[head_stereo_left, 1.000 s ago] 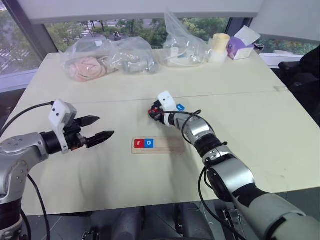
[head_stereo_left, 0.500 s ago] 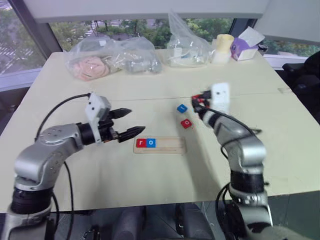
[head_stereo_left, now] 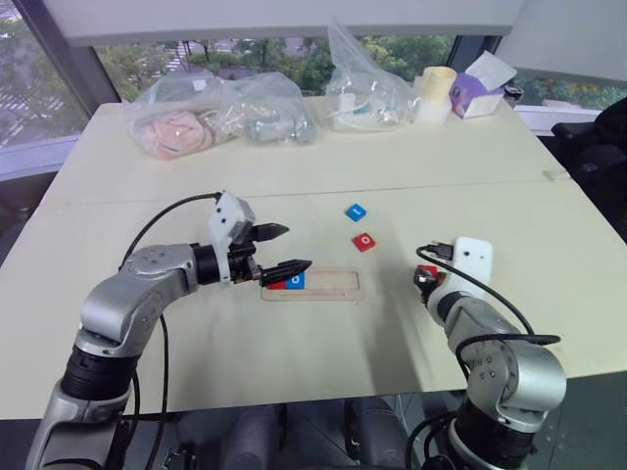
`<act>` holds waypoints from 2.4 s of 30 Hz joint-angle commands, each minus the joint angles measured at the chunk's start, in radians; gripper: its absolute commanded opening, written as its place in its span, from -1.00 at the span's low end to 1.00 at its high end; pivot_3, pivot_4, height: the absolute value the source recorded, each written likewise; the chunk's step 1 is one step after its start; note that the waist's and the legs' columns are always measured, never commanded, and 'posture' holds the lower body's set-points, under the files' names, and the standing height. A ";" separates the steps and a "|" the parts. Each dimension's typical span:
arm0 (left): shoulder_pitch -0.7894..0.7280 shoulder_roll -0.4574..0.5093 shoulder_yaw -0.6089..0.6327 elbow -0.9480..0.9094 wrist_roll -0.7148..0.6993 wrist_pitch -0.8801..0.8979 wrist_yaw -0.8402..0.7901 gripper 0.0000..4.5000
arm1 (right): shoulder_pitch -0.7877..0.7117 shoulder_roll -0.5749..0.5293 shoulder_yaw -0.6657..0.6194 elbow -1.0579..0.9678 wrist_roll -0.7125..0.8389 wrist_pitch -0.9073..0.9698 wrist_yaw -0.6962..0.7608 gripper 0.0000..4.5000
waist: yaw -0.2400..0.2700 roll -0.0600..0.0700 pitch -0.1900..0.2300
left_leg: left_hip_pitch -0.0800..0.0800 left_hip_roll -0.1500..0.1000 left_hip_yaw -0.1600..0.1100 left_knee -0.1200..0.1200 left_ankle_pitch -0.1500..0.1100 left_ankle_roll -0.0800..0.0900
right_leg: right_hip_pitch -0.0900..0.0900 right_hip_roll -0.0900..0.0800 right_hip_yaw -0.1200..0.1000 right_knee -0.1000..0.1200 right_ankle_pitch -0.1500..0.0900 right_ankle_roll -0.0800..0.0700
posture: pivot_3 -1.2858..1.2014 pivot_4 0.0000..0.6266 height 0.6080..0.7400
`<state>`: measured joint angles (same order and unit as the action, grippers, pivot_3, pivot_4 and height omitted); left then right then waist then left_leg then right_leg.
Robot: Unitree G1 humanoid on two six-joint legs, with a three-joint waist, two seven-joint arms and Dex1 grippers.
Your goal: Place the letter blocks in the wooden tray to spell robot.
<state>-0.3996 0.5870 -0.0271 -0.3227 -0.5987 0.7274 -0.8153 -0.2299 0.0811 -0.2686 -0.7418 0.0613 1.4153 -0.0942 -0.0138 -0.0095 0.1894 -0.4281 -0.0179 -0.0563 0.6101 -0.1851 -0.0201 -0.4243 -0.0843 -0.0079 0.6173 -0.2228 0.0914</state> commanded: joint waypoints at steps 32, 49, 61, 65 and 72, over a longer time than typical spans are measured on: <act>0.121 0.364 0.108 -0.183 -0.111 0.073 -0.243 1.00 | 0.062 -0.889 0.150 0.759 0.201 -1.112 1.193 0.96 | -0.003 -0.003 0.004 | -0.001 0.002 0.007 0.002 -0.002 0.001 | 0.001 -0.005 0.000 -0.005 -0.003 0.005 | 0.03 -0.52 1.00; 0.231 0.397 0.172 -0.198 -0.114 0.065 -0.212 1.00 | -0.101 -0.862 0.256 0.986 0.176 -1.225 1.281 -0.48 | 0.000 -0.003 0.005 | 0.000 0.000 0.007 0.002 -0.002 0.002 | 0.001 -0.004 0.000 -0.003 -0.001 0.002 | 0.03 -0.52 1.00; 0.434 0.432 0.228 -0.178 -0.005 -0.032 -0.210 1.00 | -0.394 -0.648 0.571 0.724 0.135 -0.944 1.264 -0.48 | 0.003 -0.003 0.005 | 0.000 0.006 0.007 0.000 -0.004 0.000 | -0.002 -0.002 0.001 -0.002 -0.001 0.001 | 0.03 -0.52 1.00; 0.456 0.412 0.253 -0.202 -0.016 -0.021 -0.176 1.00 | -0.441 -0.604 0.615 0.792 0.100 -0.970 1.258 -0.48 | 0.019 -0.003 0.005 | -0.002 0.005 0.007 0.002 -0.004 -0.002 | -0.002 -0.003 0.001 -0.004 0.000 0.001 | 0.03 -0.52 1.00; 0.488 0.375 0.268 -0.248 -0.026 -0.004 -0.132 1.00 | -0.484 -0.563 0.681 0.921 0.043 -1.036 1.282 -0.48 | 0.014 -0.004 0.005 | -0.002 0.003 0.009 0.002 -0.004 -0.002 | -0.002 -0.004 0.002 -0.003 0.000 0.001 | 0.03 -0.52 1.00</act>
<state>0.0838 0.9640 0.2122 -0.5380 -0.6117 0.7196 -0.9547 -0.6925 -0.4902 0.4176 0.1659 0.1114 0.3989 1.1843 0.0007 -0.0130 0.1943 -0.4296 -0.0141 -0.0470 0.6115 -0.1895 -0.0219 -0.4265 -0.0873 -0.0058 0.6143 -0.2230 0.0922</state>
